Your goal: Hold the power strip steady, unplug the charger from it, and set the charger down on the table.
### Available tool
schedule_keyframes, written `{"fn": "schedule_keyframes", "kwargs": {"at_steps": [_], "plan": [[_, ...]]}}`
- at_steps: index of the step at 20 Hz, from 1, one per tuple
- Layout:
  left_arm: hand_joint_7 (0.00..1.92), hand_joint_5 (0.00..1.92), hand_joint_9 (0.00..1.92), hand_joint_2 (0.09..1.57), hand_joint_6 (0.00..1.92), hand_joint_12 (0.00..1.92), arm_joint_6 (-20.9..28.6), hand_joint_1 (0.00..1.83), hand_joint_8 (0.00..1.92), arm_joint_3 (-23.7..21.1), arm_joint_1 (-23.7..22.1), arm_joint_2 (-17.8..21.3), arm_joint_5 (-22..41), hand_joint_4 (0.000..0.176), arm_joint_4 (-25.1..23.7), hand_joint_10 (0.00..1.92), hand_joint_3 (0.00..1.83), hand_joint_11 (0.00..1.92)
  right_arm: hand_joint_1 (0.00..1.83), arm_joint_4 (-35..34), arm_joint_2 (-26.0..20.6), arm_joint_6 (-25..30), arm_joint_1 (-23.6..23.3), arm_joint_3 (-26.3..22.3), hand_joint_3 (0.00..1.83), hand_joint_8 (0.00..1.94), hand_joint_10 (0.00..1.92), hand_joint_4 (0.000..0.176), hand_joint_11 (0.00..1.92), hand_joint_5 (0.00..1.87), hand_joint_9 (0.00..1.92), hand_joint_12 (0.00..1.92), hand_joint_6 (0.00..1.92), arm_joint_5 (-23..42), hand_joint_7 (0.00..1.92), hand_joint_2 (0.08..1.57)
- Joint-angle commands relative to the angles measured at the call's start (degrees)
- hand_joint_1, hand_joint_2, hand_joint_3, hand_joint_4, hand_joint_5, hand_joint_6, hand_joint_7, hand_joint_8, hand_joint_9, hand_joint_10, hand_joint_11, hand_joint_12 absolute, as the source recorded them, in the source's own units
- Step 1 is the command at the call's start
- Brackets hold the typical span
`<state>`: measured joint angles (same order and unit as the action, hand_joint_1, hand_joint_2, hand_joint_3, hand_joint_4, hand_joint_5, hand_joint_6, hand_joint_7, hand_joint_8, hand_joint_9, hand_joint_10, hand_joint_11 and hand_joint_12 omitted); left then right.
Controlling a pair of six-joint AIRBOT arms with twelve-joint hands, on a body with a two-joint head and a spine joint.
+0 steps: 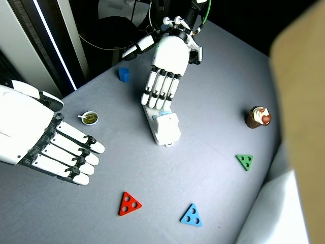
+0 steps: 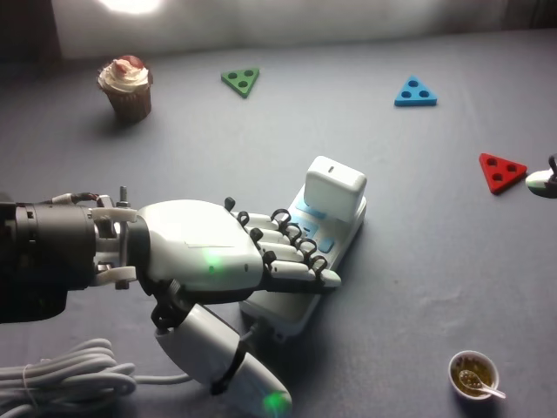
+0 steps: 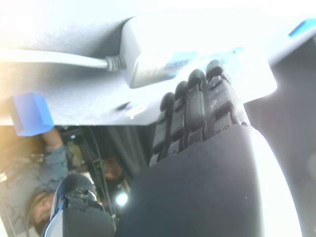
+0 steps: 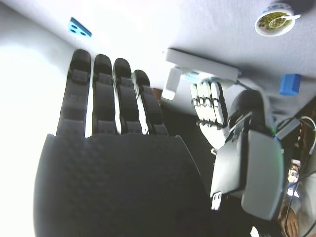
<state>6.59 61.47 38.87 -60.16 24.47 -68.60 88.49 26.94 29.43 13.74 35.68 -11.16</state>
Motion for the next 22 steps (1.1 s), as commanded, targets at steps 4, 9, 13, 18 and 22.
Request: {"fn": "schedule_keyframes", "kwargs": {"at_steps": [4,9,13,18,22], "plan": [[0.05,0.06,0.05,0.92,0.00,0.02,1.1,0.00,0.00,-0.1,-0.2,-1.1,2.3,0.000,1.8,0.00,0.00,0.03,0.56,29.2,0.9,31.8,2.2,-3.5,0.00,0.00,0.01,0.000,0.20,0.08,0.17,0.05,0.00,-21.8,0.17,0.95],[0.05,0.06,0.06,0.92,0.00,0.02,1.8,0.00,0.00,-0.3,0.5,-1.4,1.3,0.000,1.8,0.00,0.00,0.04,0.64,38.0,4.2,44.9,4.2,-7.0,0.00,0.00,0.00,0.000,0.20,0.11,0.17,0.05,0.01,-36.8,0.17,0.98],[0.05,0.05,0.04,0.91,0.00,0.02,2.2,0.00,0.00,-0.3,1.1,-1.6,0.9,0.000,1.8,0.00,0.00,0.03,0.71,31.3,7.3,52.2,3.6,-5.7,0.00,0.00,0.00,0.000,0.17,0.14,0.16,0.04,0.01,-40.5,0.17,0.98],[0.06,0.06,0.05,0.91,0.01,0.02,2.9,0.00,0.01,-0.3,1.8,-1.7,1.2,0.000,1.8,0.00,0.00,0.04,0.86,26.3,10.6,56.5,2.6,-3.4,0.00,0.00,0.00,0.000,0.15,0.10,0.13,0.03,0.00,-38.3,0.14,0.98],[0.05,0.05,0.04,0.91,0.00,0.01,3.5,0.00,0.00,-0.4,2.2,-1.6,1.3,0.000,1.8,0.00,0.00,0.02,1.02,18.3,13.4,57.7,2.5,-0.3,0.01,0.01,0.01,0.000,0.17,0.14,0.15,0.04,0.01,-33.6,0.15,1.02]]}}
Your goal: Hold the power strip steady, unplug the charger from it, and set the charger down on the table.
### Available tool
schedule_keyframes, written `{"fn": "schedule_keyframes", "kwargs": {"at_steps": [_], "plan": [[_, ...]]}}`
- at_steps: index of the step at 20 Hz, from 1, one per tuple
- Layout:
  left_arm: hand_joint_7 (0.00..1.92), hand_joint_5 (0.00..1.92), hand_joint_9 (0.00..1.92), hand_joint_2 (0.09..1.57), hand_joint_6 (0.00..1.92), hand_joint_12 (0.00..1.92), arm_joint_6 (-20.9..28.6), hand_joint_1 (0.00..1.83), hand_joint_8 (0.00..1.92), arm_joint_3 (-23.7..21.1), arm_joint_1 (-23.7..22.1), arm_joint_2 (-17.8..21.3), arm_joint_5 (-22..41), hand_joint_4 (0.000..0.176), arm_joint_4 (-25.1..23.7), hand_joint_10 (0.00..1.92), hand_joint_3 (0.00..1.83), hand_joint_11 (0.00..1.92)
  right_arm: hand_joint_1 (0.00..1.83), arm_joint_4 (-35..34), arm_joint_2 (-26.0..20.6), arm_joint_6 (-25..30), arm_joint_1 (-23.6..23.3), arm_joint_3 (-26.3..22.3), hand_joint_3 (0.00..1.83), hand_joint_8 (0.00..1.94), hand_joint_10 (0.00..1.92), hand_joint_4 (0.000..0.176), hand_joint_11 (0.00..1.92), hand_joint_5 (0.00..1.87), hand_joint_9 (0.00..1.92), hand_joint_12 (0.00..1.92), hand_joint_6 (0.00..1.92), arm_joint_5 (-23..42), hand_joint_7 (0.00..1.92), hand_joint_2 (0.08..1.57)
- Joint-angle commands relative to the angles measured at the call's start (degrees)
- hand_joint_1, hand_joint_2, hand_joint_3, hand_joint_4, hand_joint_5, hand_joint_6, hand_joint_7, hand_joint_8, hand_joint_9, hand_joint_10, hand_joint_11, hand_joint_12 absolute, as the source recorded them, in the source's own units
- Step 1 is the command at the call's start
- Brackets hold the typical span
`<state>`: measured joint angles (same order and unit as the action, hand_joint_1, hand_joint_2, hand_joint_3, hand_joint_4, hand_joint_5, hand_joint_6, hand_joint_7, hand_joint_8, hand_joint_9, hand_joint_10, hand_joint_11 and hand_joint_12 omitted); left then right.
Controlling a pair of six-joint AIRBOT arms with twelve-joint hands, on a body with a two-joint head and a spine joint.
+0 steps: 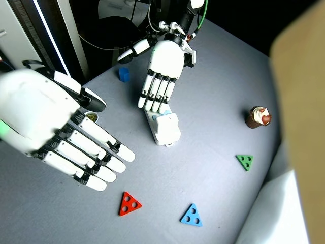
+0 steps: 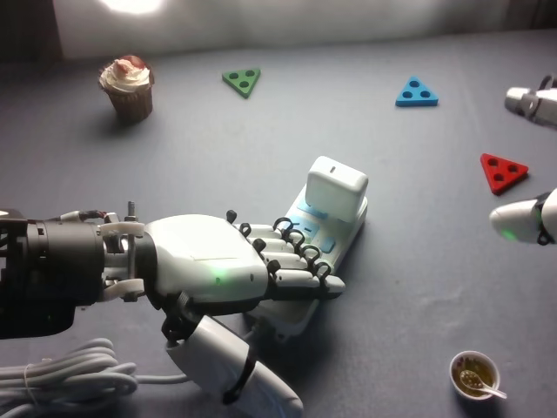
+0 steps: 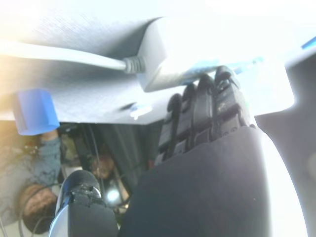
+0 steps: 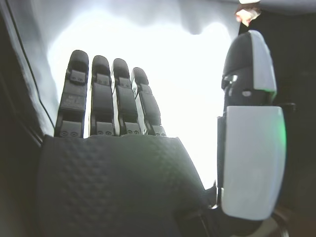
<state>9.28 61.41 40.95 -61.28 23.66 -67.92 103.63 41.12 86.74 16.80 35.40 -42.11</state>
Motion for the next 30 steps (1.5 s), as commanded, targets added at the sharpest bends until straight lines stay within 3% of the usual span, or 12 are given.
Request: {"fn": "schedule_keyframes", "kwargs": {"at_steps": [1,5,16,30], "plan": [[0.06,0.06,0.05,0.91,0.00,0.02,0.9,0.00,0.01,-0.3,0.2,-0.5,2.1,0.000,1.1,0.00,0.00,0.03,1.08,2.8,-0.1,0.5,-0.5,0.5,0.01,0.00,0.00,0.000,0.17,0.13,0.15,0.04,0.01,-2.3,0.14,1.03],[0.07,0.07,0.06,0.91,0.00,0.02,1.0,0.00,0.00,-0.5,0.4,-0.2,2.1,0.000,1.0,0.01,0.00,0.05,1.19,3.2,4.3,0.5,-0.5,3.0,0.00,0.01,0.02,0.000,0.23,0.16,0.20,0.07,0.01,-1.7,0.18,1.01],[0.07,0.06,0.07,0.91,0.00,0.02,-0.5,0.00,0.00,-2.3,1.4,0.8,2.3,0.000,0.3,0.00,0.00,0.06,1.16,5.2,15.6,2.0,-0.1,8.3,0.00,0.01,0.01,0.000,0.27,0.26,0.26,0.08,0.01,-1.4,0.29,1.01],[0.08,0.07,0.07,0.92,0.01,0.02,2.6,0.00,0.01,-1.1,1.0,-1.1,0.9,0.000,-1.5,0.01,0.00,0.05,1.23,8.7,23.6,5.9,-0.1,16.1,0.00,0.01,0.01,0.000,0.28,0.26,0.28,0.09,0.01,-2.3,0.29,1.00]]}}
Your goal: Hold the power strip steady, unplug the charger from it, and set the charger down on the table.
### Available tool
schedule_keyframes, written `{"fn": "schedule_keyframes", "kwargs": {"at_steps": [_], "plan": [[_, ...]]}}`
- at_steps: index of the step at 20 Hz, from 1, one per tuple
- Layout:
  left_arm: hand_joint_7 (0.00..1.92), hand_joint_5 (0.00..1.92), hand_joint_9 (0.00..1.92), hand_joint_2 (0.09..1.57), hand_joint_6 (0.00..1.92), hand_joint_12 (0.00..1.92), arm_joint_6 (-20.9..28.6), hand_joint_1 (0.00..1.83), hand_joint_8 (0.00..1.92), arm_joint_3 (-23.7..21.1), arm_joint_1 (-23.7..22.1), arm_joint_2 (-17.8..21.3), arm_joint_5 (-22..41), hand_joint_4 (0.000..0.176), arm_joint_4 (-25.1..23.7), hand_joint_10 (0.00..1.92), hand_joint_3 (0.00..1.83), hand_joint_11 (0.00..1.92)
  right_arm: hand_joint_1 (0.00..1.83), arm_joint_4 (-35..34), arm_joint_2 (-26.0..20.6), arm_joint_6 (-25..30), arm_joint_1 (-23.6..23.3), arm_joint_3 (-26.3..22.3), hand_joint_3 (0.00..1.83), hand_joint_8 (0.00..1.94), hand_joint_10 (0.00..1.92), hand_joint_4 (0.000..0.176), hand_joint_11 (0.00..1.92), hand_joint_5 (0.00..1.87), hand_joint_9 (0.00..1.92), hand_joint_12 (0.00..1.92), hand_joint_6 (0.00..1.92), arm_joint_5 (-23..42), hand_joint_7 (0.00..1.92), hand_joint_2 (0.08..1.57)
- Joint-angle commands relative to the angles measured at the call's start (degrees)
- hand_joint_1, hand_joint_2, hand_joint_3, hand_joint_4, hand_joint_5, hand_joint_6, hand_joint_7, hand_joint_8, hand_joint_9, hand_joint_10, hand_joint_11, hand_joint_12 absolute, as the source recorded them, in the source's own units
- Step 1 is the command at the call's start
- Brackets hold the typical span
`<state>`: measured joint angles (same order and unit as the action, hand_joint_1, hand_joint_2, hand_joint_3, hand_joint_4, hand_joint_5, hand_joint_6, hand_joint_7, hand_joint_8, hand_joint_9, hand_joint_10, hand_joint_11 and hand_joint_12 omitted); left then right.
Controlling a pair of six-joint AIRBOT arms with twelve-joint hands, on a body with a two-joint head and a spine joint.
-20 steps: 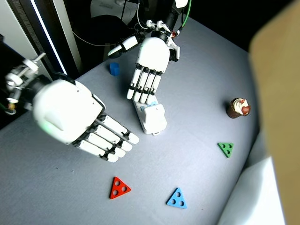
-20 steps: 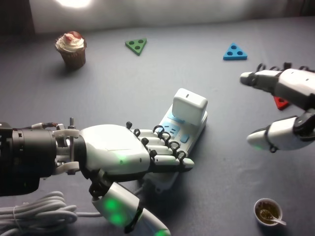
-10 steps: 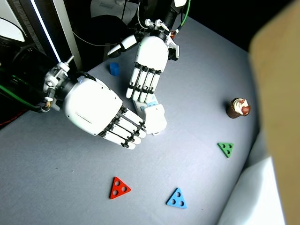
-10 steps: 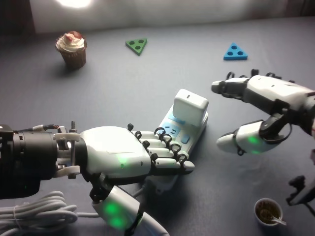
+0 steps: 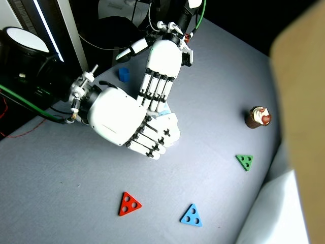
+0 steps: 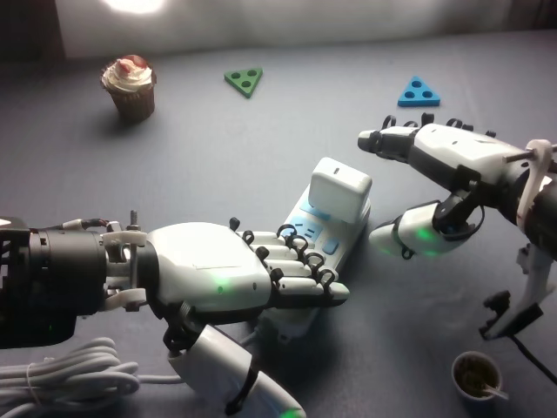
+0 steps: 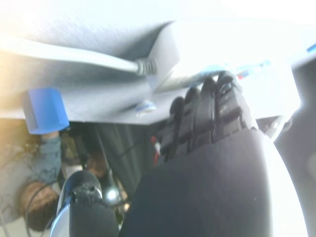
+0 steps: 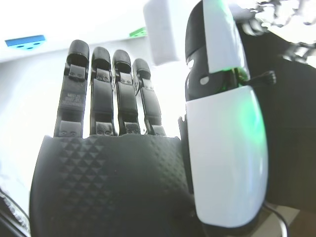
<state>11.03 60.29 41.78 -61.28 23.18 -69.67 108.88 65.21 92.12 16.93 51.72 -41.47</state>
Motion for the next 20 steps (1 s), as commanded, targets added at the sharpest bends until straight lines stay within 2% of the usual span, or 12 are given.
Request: {"fn": "schedule_keyframes", "kwargs": {"at_steps": [1,4,10,20], "plan": [[0.07,0.06,0.06,0.92,0.01,0.01,0.5,0.00,0.00,0.0,0.2,-1.1,1.3,0.000,0.2,0.00,0.00,0.04,1.23,3.5,0.0,0.6,-0.3,0.3,0.00,0.01,0.01,0.000,0.28,0.27,0.28,0.09,0.01,-2.9,0.30,1.00],[0.05,0.06,0.05,0.91,0.00,0.02,-0.2,0.00,0.00,-0.2,0.1,-1.3,1.2,0.000,0.2,0.00,0.00,0.05,1.21,3.6,1.5,0.6,-1.0,2.1,0.00,0.01,0.01,0.000,0.29,0.29,0.30,0.09,0.02,-2.5,0.31,1.01],[0.06,0.06,0.05,0.91,0.00,0.01,0.1,0.00,0.00,0.1,0.0,-1.5,1.0,0.000,0.2,0.00,0.00,0.04,1.20,3.7,1.8,0.6,-1.4,1.6,0.00,0.01,0.01,0.000,0.31,0.32,0.32,0.10,0.01,-2.5,0.35,1.01],[0.05,0.06,0.04,0.91,0.00,0.01,0.6,0.00,0.00,0.5,-0.4,-1.8,0.9,0.000,0.2,0.00,0.00,0.04,1.19,4.2,3.0,0.7,-1.8,3.9,0.00,0.00,0.01,0.000,0.33,0.33,0.35,0.11,0.01,-0.4,0.35,1.02]]}}
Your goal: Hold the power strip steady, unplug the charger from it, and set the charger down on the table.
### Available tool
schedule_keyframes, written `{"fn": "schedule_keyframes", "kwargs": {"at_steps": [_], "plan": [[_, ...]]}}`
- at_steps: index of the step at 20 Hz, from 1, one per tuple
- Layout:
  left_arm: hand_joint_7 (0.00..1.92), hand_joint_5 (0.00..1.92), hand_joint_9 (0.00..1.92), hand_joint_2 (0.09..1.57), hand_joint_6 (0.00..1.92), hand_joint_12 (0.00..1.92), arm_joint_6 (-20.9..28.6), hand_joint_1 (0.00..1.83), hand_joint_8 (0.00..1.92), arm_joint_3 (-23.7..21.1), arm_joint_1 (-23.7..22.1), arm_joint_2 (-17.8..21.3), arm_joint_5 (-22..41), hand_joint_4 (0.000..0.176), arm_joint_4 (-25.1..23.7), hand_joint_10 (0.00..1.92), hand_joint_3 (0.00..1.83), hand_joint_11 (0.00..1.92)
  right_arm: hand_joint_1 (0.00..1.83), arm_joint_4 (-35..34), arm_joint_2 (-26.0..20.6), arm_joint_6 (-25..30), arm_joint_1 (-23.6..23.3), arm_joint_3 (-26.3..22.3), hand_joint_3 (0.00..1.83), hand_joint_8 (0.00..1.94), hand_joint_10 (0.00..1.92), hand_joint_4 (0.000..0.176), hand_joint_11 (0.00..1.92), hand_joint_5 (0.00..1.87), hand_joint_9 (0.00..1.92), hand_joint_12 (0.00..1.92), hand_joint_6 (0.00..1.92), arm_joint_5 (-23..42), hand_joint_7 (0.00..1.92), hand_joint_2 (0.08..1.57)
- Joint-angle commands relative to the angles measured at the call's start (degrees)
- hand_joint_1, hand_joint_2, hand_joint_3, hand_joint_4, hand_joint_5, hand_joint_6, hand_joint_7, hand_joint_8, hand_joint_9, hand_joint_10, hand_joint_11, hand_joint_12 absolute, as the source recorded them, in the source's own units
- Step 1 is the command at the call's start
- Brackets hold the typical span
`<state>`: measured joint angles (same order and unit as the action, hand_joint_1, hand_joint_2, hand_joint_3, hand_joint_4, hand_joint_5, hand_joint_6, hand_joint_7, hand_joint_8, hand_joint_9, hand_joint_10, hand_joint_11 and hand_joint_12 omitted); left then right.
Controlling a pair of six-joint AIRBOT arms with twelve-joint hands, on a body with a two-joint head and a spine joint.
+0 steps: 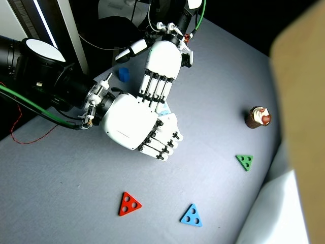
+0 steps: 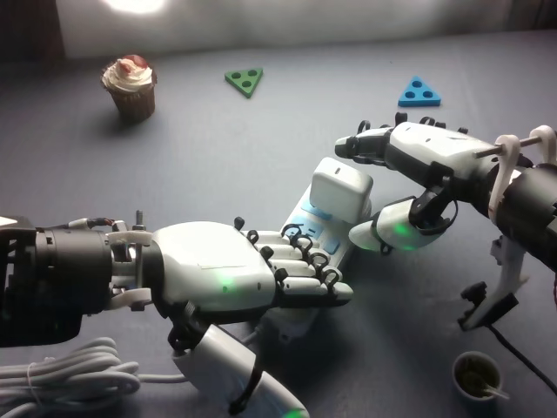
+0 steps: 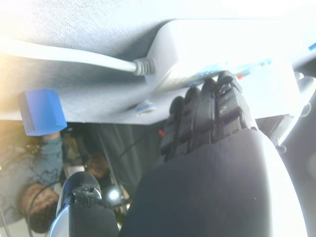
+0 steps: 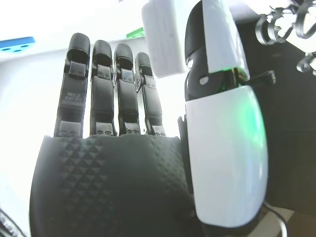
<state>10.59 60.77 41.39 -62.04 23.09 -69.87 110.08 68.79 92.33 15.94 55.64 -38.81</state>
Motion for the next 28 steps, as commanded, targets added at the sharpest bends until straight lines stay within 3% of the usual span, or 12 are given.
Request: {"fn": "schedule_keyframes", "kwargs": {"at_steps": [1,5,28], "plan": [[0.05,0.06,0.04,0.91,0.00,0.01,1.0,0.00,0.00,0.1,-0.2,-1.2,1.0,0.000,0.4,0.00,0.00,0.04,1.19,3.0,-0.5,0.5,-0.9,0.1,0.00,0.00,0.01,0.000,0.33,0.33,0.35,0.11,0.01,-3.1,0.35,1.02],[0.07,0.07,0.07,0.91,0.01,0.01,1.1,0.00,0.01,0.0,-0.2,-1.4,1.0,0.000,0.4,0.01,0.00,0.05,1.13,3.1,0.0,0.5,-1.5,0.9,0.00,0.01,0.01,0.000,0.38,0.40,0.43,0.14,0.01,-2.6,0.42,1.04],[0.07,0.08,0.05,0.90,0.00,0.02,4.4,0.00,0.00,0.1,0.3,-1.8,1.4,0.000,0.4,0.00,0.00,0.06,1.07,4.1,1.3,0.7,-2.3,1.7,0.01,0.01,0.01,0.000,0.41,0.41,0.47,0.18,0.00,-1.5,0.46,1.05]]}}
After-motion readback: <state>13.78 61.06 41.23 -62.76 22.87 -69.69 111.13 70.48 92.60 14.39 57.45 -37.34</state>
